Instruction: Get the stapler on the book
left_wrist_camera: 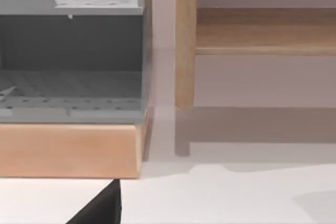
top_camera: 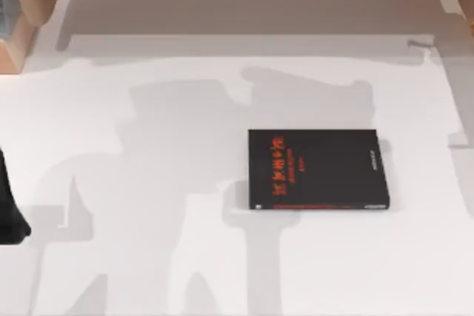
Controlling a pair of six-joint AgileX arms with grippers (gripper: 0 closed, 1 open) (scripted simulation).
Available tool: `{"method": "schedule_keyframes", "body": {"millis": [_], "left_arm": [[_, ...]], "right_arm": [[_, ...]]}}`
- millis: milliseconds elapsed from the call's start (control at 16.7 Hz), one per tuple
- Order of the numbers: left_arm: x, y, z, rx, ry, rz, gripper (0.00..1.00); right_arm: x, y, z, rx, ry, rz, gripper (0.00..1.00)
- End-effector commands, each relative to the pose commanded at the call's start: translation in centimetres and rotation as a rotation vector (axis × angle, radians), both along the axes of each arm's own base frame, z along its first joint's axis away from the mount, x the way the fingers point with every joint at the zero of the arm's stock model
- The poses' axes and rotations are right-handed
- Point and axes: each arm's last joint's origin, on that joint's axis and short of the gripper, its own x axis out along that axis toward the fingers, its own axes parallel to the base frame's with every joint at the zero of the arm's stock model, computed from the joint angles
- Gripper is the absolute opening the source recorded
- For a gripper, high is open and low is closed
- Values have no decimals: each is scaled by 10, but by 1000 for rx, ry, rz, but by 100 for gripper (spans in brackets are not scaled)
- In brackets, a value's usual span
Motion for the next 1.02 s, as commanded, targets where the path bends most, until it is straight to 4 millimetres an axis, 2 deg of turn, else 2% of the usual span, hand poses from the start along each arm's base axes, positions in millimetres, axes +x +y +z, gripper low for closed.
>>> {"method": "schedule_keyframes", "body": {"millis": [240,420,600,840,1020], "left_arm": [[0,0,0,0,0,0,100],[0,0,0,0,0,0,100],[0,0,0,0,0,0,100],[0,0,0,0,0,0,100],[0,0,0,0,0,0,100]], "right_arm": [[-7,81,-15,29,17,64,0],[-15,142,-42,38,60,143,0],[-29,194,-75,31,124,225,0],[-50,240,-121,-1,231,315,0],[-59,253,-142,-23,282,346,0]]}}
